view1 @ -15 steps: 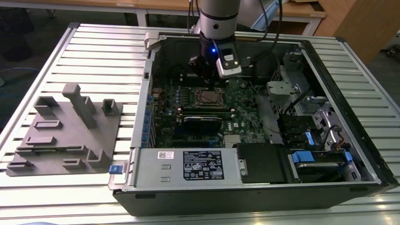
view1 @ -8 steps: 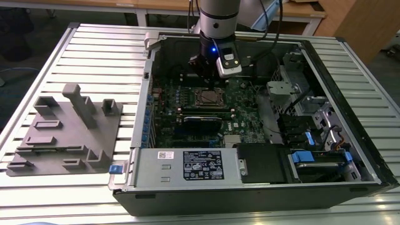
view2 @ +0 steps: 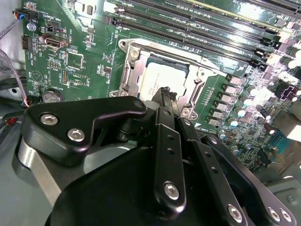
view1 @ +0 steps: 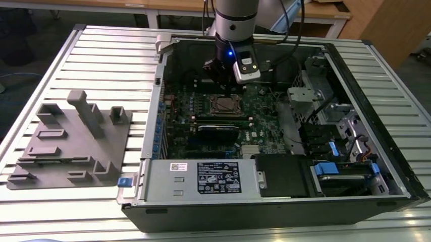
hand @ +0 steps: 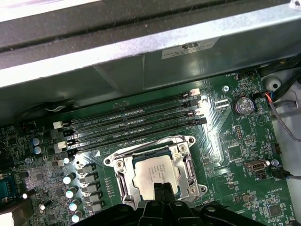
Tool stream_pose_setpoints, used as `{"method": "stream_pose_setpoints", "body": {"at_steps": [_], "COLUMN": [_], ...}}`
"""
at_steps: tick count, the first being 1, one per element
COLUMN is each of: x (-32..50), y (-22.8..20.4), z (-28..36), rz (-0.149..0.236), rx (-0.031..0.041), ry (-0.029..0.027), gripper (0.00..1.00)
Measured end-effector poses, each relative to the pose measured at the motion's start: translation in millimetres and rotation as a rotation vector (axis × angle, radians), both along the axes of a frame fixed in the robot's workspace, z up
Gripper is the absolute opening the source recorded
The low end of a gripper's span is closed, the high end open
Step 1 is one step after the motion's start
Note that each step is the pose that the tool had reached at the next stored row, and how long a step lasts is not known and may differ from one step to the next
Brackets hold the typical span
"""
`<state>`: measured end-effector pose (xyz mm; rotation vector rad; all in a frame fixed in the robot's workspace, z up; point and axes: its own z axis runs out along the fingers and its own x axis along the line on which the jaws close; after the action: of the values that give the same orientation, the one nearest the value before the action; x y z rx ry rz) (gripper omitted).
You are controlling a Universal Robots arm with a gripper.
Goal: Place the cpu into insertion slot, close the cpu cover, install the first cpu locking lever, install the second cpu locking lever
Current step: 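Install the second cpu locking lever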
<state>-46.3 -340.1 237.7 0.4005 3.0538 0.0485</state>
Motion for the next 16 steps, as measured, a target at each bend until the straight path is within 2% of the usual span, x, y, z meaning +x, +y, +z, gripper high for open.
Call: {"method": "stream_pose_setpoints", "body": {"at_steps": [2, 4, 16], "x": [0.0, 0.0, 0.0], "y": [0.1, 0.0, -0.4], "z": [0.1, 3.9, 5.0], "rz": [0.000, 0.000, 0.000], "rx": [0.0001, 0.0000, -0.0018], "ry": [-0.0001, 0.0000, -0.0001], "gripper": [0.11, 0.11, 0.11]}}
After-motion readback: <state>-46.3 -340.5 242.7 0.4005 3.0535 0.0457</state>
